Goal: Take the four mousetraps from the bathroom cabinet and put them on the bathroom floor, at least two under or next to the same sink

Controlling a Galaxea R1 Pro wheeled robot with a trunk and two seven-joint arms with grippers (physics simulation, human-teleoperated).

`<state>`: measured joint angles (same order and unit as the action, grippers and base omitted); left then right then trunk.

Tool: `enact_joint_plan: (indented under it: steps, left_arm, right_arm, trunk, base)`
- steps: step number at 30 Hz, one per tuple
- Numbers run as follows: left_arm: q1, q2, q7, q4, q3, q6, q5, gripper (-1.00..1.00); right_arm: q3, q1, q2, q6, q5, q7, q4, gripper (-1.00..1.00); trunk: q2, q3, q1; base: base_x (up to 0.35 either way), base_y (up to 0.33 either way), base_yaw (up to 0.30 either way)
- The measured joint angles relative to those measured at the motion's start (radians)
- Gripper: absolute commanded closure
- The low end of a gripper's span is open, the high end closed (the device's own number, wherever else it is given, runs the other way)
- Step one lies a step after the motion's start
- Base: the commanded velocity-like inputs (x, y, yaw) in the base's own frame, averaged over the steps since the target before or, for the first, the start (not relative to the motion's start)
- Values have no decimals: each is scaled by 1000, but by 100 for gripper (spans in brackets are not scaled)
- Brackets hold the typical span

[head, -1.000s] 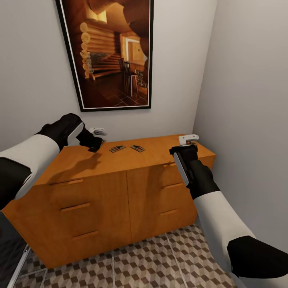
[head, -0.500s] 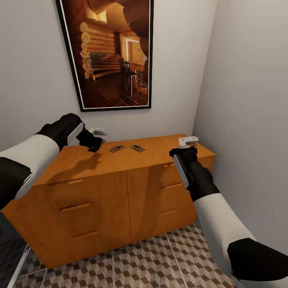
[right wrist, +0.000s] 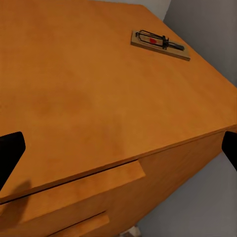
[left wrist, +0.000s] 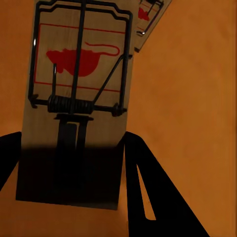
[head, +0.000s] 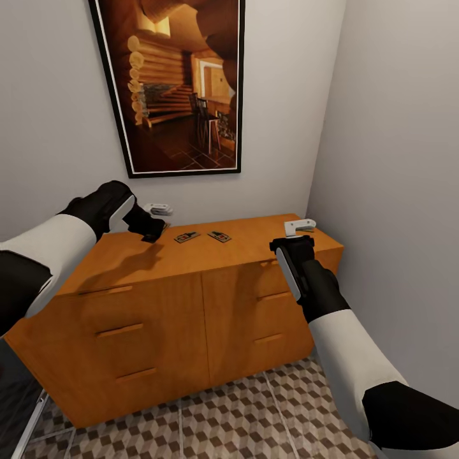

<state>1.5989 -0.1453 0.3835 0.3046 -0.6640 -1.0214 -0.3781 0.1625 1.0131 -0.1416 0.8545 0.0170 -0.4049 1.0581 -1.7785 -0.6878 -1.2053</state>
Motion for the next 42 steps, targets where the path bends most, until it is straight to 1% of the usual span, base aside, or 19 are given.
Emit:
enact_joint_plan:
  steps: [2, 7, 11, 17, 21, 25, 27, 30, 34, 42]
  left_arm:
    - [-6, -2, 4, 3, -1, 2, 4, 100]
    - [-16, -26, 7, 3, -26, 3, 30, 100]
    - [-35, -29, 6, 14, -30, 3, 22, 100]
    - [-43, -31, 5, 47, -16, 1, 11, 100]
    - [-46, -29, 5, 69, 8, 0, 8, 100]
    - [-47, -26, 6, 81, 32, -1, 7, 100]
    - [-47, -25, 6, 87, 43, -2, -2, 100]
    - [-48, -25, 12, 103, 45, -4, -35, 100]
    - [-48, -34, 18, 126, 44, -5, -76, 100]
    - [-48, -79, 21, 170, 44, -5, -137, 100]
  right_arm:
    - [2, 6, 4, 3, 2, 6, 5, -100]
    - [2, 14, 4, -6, 0, 1, -7, -100]
    - [3, 15, 5, -3, 1, -2, 0, -100]
    - [4, 15, 9, 24, -2, -1, 34, -100]
    - [5, 15, 5, 46, -5, 3, 56, -100]
    - [6, 15, 3, 69, -5, 25, 79, -100]
    - [7, 16, 3, 80, -5, 36, 90, -100]
    - [13, 20, 3, 97, -7, 53, 107, -100]
    - [30, 30, 2, 119, -9, 75, 129, -100]
    - [75, 72, -1, 156, -14, 120, 174, -100]
  trunk:
    - [0, 0, 0]
    - [0, 0, 0]
    - [0, 0, 0]
    - [0, 0, 0]
    - [0, 0, 0]
    - [0, 0, 0]
    - [0, 0, 0]
    - [0, 0, 1]
    - [0, 0, 0]
    - [0, 0, 0]
  base:
    - [0, 0, 0]
    - [0, 0, 0]
    - [0, 0, 0]
    - [0, 0, 0]
    - [2, 0, 0]
    - [130, 0, 0]
    - [260, 0, 0]
    - [248, 0, 0]
    - [97, 0, 0]
    - [13, 0, 0]
